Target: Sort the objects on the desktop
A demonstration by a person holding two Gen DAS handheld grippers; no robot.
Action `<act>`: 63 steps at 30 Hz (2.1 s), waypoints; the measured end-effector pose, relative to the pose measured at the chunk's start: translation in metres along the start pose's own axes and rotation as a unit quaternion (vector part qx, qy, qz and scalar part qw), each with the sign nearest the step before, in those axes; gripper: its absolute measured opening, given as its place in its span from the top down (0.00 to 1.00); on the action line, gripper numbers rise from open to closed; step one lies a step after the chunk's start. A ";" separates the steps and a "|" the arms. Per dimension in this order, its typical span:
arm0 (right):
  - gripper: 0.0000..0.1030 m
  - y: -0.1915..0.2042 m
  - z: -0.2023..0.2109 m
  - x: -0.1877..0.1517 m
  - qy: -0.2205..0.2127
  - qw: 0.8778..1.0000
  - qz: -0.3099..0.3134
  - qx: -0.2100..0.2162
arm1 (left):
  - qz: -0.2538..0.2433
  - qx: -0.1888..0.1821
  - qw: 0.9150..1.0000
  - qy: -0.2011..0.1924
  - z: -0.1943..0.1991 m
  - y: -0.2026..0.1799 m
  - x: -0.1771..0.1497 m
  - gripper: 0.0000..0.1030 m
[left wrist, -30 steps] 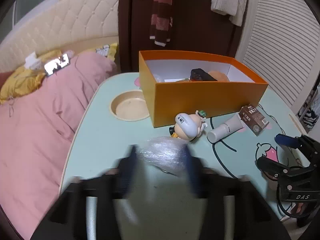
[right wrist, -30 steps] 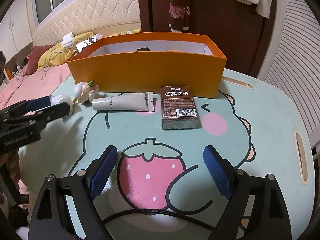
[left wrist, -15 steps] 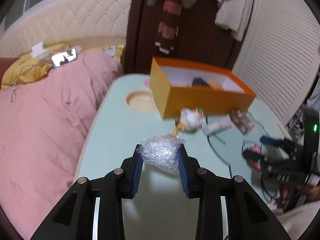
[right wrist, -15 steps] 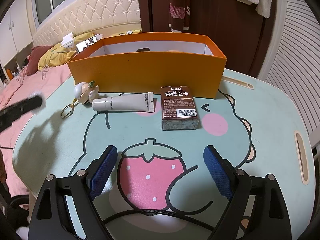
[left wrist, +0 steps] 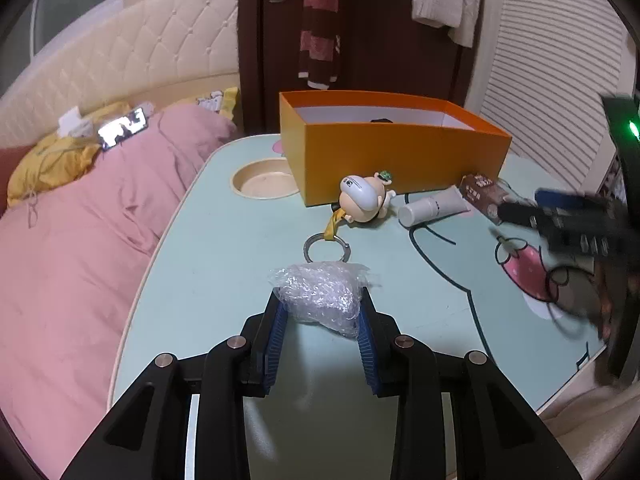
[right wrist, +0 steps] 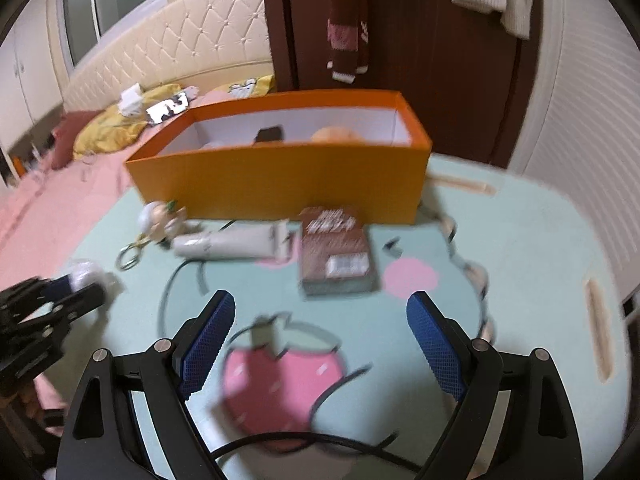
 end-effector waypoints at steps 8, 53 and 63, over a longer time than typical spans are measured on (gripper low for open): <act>0.14 -0.018 -0.023 0.026 0.039 0.999 -0.029 -0.005 | 0.004 -0.003 1.000 -0.005 0.002 0.000 -0.002 0.69; 0.59 -0.020 -0.051 0.132 -0.036 0.998 -0.010 0.057 | 0.002 -0.061 0.997 -0.047 -0.075 -0.028 0.164 0.27; 0.29 -0.036 -0.072 0.123 0.000 0.997 -0.040 0.064 | 0.012 -0.056 0.998 -0.023 -0.088 -0.017 0.151 0.27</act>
Point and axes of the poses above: each gripper's, at about its wrist camera, not at the fingertips, and z roughly against the way its jaws point, y to its left, x to its top, the point moved 1 cm from there along -z, roughly the way its jaws point, and after that the axes turned 2 degrees about x, right-handed, at the moved point
